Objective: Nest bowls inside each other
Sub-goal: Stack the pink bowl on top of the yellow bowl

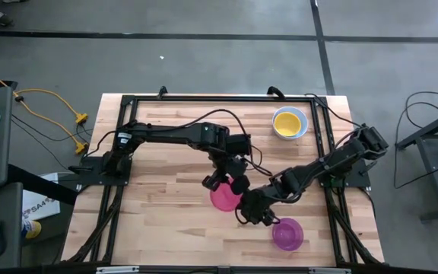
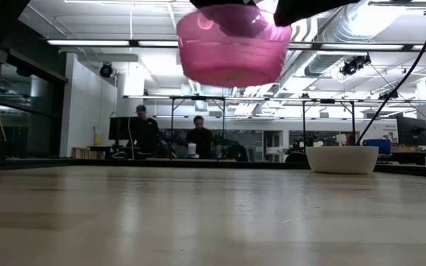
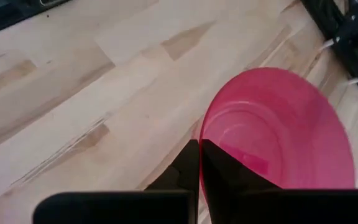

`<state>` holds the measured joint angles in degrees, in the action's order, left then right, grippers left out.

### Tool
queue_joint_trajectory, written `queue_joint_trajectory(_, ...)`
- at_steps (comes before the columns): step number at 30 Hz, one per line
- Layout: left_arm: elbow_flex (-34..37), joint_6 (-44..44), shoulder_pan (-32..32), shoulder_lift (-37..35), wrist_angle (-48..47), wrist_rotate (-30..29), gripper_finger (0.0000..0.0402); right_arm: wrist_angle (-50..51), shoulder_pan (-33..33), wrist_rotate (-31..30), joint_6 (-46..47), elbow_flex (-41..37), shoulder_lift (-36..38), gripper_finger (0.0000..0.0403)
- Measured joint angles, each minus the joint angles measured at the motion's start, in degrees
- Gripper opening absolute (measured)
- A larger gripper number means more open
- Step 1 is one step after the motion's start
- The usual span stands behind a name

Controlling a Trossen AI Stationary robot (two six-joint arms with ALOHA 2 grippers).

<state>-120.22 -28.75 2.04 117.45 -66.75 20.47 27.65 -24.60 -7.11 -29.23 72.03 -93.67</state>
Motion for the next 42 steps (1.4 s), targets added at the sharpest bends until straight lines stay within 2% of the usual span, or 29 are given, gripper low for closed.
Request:
queue_joint_trajectory(3, 0.0, -0.4, 0.0, -0.1, 0.3, -0.5, 0.0128, 0.9, 0.0, 0.7, 1.3, 0.0, 0.0, 0.0003)
queue_joint_trajectory(8, 0.0, -0.9, -0.1, -0.4, 0.2, -6.3, 0.0128, 1.3, -0.1, 1.2, 3.7, 0.0, 0.0, 0.0003)
queue_joint_trajectory(13, 0.0, 0.3, -1.2, -0.4, -3.2, -13.3, 0.0128, 4.1, 0.1, -2.2, 9.6, 0.0, 0.0, 0.0003)
queue_joint_trajectory(17, 0.0, 3.6, -4.2, -0.4, -5.9, -14.3, 0.0128, 6.5, 0.8, -3.4, 15.2, 0.0, 0.0, 0.0003)
queue_joint_trajectory(23, 0.1, 5.0, -9.5, -2.4, -9.4, -12.8, 0.0127, 9.3, 2.3, -4.7, 21.5, 0.0, 0.0, 0.0003)
queue_joint_trajectory(29, 0.1, 5.0, -15.9, -5.8, -10.6, -10.1, 0.0127, 12.3, 6.6, -6.4, 24.4, 0.1, 0.0, 0.0003)
queue_joint_trajectory(37, 0.1, 2.9, -25.5, -8.6, -11.9, -9.1, 0.0127, 12.3, 16.7, -4.4, 25.3, 0.1, 0.0, 0.0003)
queue_joint_trajectory(42, 0.1, 2.1, -31.9, -8.6, -10.3, -6.1, 0.0127, 11.7, 24.4, -3.9, 28.4, 0.1, 0.0, 0.0003)
